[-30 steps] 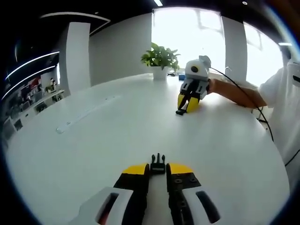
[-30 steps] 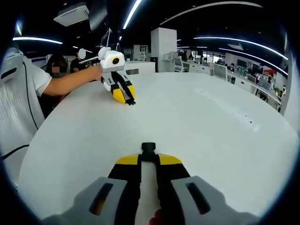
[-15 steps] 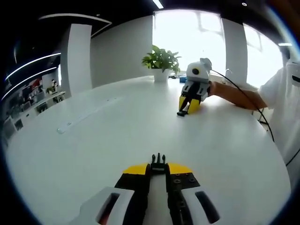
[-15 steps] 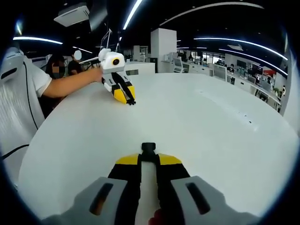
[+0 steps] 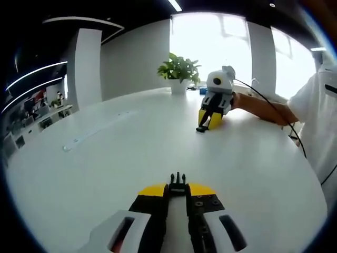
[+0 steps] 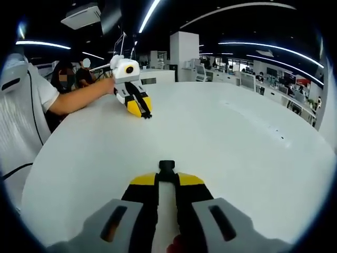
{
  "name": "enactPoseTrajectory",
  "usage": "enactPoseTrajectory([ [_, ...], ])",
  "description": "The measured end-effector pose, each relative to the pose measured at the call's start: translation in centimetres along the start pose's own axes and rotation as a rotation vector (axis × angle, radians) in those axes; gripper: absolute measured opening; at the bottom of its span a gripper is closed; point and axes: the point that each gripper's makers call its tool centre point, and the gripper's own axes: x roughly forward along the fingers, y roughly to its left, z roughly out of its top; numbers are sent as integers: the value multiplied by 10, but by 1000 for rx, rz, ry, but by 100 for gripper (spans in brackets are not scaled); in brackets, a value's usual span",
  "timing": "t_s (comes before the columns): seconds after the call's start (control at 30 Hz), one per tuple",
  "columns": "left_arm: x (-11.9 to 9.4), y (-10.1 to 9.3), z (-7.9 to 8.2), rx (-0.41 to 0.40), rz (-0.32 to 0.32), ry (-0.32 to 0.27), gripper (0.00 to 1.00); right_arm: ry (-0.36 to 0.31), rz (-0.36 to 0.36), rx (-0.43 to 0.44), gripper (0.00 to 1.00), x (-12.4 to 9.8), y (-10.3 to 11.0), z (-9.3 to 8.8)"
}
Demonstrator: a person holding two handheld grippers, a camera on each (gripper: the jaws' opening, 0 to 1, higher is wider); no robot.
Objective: Snap the two parts of the plastic buckle together until the buckle closes and remains connected.
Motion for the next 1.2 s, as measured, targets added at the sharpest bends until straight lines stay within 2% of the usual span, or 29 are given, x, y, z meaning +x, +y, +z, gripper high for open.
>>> enactPoseTrajectory([
  [0.23,3,-7,2,32,-3,0,12,1,-5,-8,12,1,3,1],
  [0.43,3,0,2,51,0,7,12,24,14,-36,12,4,13,5],
  [0.67,6,-12,3,86,-38,22,12,14,53,-33,12,4,21,3],
  [0.83,9,-15,4,82,-61,26,12,13,69,-40,12,2,26,3],
  [1.0,8,-18,16,59,-102,-26,12,0,97,-46,12,3,32,7],
  [1.2,12,-19,16,89,-113,-24,12,-6,126,-53,12,3,37,9],
])
